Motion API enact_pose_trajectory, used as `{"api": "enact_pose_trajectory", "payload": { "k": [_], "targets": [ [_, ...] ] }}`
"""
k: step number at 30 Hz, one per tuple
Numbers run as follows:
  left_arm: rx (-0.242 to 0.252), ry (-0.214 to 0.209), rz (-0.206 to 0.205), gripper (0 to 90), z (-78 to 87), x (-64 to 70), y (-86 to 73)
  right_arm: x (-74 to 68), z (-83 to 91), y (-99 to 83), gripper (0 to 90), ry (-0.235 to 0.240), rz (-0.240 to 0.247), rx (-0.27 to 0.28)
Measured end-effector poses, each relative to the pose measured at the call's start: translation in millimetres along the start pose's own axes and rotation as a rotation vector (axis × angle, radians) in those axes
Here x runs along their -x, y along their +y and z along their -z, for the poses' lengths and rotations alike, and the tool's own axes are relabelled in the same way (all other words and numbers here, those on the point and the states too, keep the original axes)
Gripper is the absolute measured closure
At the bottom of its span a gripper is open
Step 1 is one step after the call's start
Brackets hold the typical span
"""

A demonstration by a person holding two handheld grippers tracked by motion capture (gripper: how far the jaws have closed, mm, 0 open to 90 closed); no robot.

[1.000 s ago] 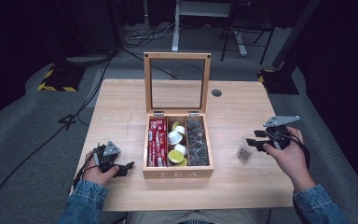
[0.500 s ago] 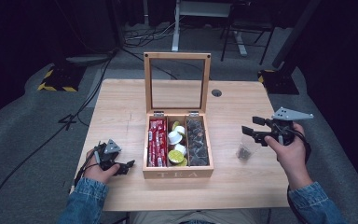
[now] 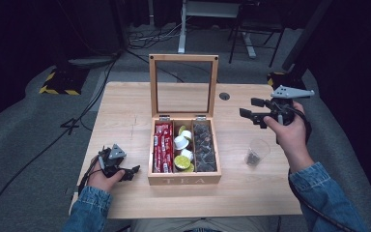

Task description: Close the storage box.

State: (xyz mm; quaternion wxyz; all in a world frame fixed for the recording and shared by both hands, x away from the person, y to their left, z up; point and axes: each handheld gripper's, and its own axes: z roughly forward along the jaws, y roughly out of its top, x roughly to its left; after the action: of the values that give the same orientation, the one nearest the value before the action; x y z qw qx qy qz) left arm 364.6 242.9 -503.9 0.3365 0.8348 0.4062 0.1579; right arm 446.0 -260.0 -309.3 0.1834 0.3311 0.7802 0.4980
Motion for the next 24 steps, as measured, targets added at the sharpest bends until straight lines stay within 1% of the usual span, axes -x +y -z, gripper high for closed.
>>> {"api": "enact_pose_trajectory", "payload": {
  "k": [1, 2, 5, 6, 7, 9, 10, 11, 12, 13, 14, 15, 16, 18, 19, 20, 22, 23, 24],
  "targets": [
    [0.000, 0.000, 0.000, 14.9, 0.0, 0.0, 0.0, 0.0, 0.0, 0.0, 31.2, 0.000, 0.000, 0.000],
    [0.001, 0.000, 0.000, 14.9, 0.0, 0.0, 0.0, 1.2, -6.2, 9.5, 30.9, -0.005, 0.018, -0.001],
    [0.001, 0.001, 0.000, 14.9, 0.0, 0.0, 0.0, 2.2, -15.0, 22.1, 30.8, 0.004, 0.029, 0.010],
    [0.001, 0.001, 0.000, 14.9, 0.0, 0.0, 0.0, 2.2, -15.0, 22.1, 30.8, 0.004, 0.029, 0.010],
    [0.001, 0.001, 0.000, 14.9, 0.0, 0.0, 0.0, 2.9, -20.7, 28.9, 30.8, 0.004, 0.035, 0.011],
    [0.001, 0.001, 0.001, 14.9, 0.0, 0.0, 0.0, 3.9, -26.6, 35.0, 30.8, 0.010, 0.036, 0.013],
    [0.001, 0.001, 0.001, 14.9, 0.0, 0.0, 0.0, 3.9, -26.6, 35.0, 30.8, 0.010, 0.036, 0.013],
    [0.001, 0.002, 0.001, 14.9, 0.0, 0.1, -0.1, 5.0, -33.2, 40.9, 31.0, 0.007, 0.034, 0.015],
    [0.001, 0.002, 0.001, 14.9, 0.0, 0.1, -0.1, 5.0, -33.2, 40.9, 31.0, 0.007, 0.034, 0.015],
    [0.001, 0.003, 0.002, 14.9, 0.0, 0.2, -0.1, 6.6, -40.7, 47.0, 31.1, 0.008, 0.038, 0.011],
    [0.001, 0.002, 0.002, 14.9, 0.0, 0.1, -0.1, 7.1, -44.4, 50.3, 31.1, 0.010, 0.037, 0.010],
    [0.001, 0.002, 0.002, 14.9, 0.0, 0.1, -0.1, 7.1, -44.4, 50.3, 31.1, 0.010, 0.037, 0.010],
    [0.001, 0.002, 0.002, 14.9, 0.0, 0.1, -0.1, 8.0, -48.2, 53.6, 31.2, 0.009, 0.038, 0.011],
    [0.001, 0.002, 0.002, 14.9, 0.0, 0.1, -0.1, 9.6, -56.2, 60.3, 31.2, 0.010, 0.047, 0.007],
    [0.001, 0.002, 0.002, 14.9, 0.0, 0.1, -0.1, 11.5, -63.9, 67.1, 30.9, 0.005, 0.072, -0.008],
    [0.000, 0.002, 0.002, 14.9, 0.0, 0.1, -0.1, 11.5, -63.9, 67.1, 30.9, 0.005, 0.072, -0.008],
    [0.000, 0.002, 0.002, 14.8, 0.0, 0.1, 0.0, 14.4, -73.6, 74.7, 30.4, -0.001, 0.083, -0.025],
    [0.001, 0.002, 0.002, 14.9, 0.0, 0.1, -0.1, 15.4, -76.3, 76.7, 30.4, -0.001, 0.079, -0.026],
    [0.001, 0.002, 0.002, 14.9, 0.0, 0.1, -0.1, 17.3, -83.8, 81.3, 30.0, -0.023, 0.056, -0.013]
  ]
}}
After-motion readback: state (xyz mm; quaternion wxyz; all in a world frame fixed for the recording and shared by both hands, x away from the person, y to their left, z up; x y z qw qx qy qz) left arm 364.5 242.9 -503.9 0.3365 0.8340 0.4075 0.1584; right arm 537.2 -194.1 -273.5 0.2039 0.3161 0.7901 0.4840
